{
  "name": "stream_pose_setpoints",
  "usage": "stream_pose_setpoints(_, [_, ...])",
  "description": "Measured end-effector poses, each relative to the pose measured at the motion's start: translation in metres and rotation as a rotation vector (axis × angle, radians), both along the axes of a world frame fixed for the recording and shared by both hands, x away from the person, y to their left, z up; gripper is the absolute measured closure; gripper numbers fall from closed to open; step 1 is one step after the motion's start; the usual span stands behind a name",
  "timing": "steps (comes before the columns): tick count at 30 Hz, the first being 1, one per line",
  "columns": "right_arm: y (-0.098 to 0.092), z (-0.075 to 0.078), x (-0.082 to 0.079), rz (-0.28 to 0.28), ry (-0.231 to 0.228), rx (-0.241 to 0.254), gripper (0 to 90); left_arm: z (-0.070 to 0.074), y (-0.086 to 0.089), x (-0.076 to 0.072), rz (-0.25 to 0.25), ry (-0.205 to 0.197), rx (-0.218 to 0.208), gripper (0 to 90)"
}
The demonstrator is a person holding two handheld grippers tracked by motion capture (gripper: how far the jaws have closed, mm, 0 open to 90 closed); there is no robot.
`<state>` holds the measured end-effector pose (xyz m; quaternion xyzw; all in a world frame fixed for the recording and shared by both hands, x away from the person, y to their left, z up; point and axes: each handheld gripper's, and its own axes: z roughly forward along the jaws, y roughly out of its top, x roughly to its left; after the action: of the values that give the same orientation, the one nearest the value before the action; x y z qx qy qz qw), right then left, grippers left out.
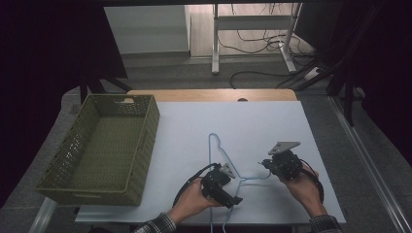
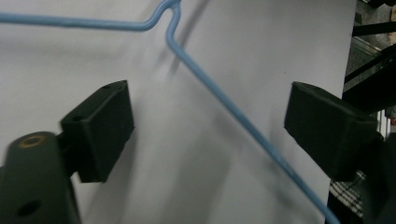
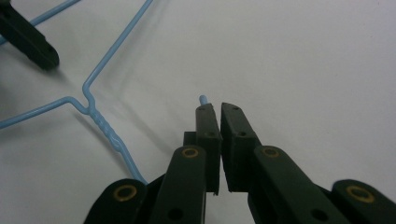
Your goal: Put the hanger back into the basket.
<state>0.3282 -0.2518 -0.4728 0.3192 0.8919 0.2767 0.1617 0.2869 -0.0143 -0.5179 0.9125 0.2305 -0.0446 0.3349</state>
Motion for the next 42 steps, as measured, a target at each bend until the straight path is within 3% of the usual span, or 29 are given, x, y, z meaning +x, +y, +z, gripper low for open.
stream_pose_setpoints(2, [0.001, 0.001, -0.001, 0.000, 0.000, 0.003, 86.1, 0.000, -0.005, 0.000, -0.017, -0.005, 0.017, 22.7])
stream_pose_setpoints(7, [0.002, 0.003, -0.003, 0.005, -0.008, 0.004, 86.1, 0.000, -0.012, -0.002, 0.003, -0.009, 0.056, 43.8])
stream_pose_setpoints(14, [0.005, 0.007, -0.007, 0.016, -0.017, 0.017, 86.2, 0.001, -0.009, -0.001, 0.025, 0.027, 0.057, 64.3])
stream_pose_setpoints(21, [0.008, 0.012, -0.012, 0.021, -0.029, 0.031, 85.7, 0.003, -0.005, -0.002, 0.079, 0.070, 0.038, 69.8])
stream_pose_setpoints(24, [0.008, 0.018, -0.015, 0.013, -0.036, 0.080, 73.9, 0.006, 0.004, -0.002, 0.122, 0.104, 0.022, 74.6])
stream_pose_setpoints(27, [0.004, 0.033, -0.020, -0.003, -0.098, 0.127, 66.0, 0.010, 0.019, 0.001, 0.160, 0.145, -0.002, 83.0])
stream_pose_setpoints(29, [-0.005, 0.046, -0.024, -0.028, -0.136, 0.191, 62.9, 0.014, 0.031, 0.002, 0.179, 0.134, -0.026, 85.7])
stream_pose_setpoints(31, [-0.014, 0.053, -0.025, -0.055, -0.154, 0.221, 62.5, 0.021, 0.043, 0.004, 0.203, 0.141, -0.059, 86.5])
stream_pose_setpoints(36, [-0.026, 0.047, -0.022, -0.096, -0.125, 0.243, 61.9, 0.036, 0.073, 0.012, 0.236, 0.185, -0.194, 86.8])
stream_pose_setpoints(42, [-0.010, 0.040, -0.025, -0.043, -0.092, 0.229, 60.2, 0.043, 0.094, 0.014, 0.245, 0.202, -0.279, 86.8])
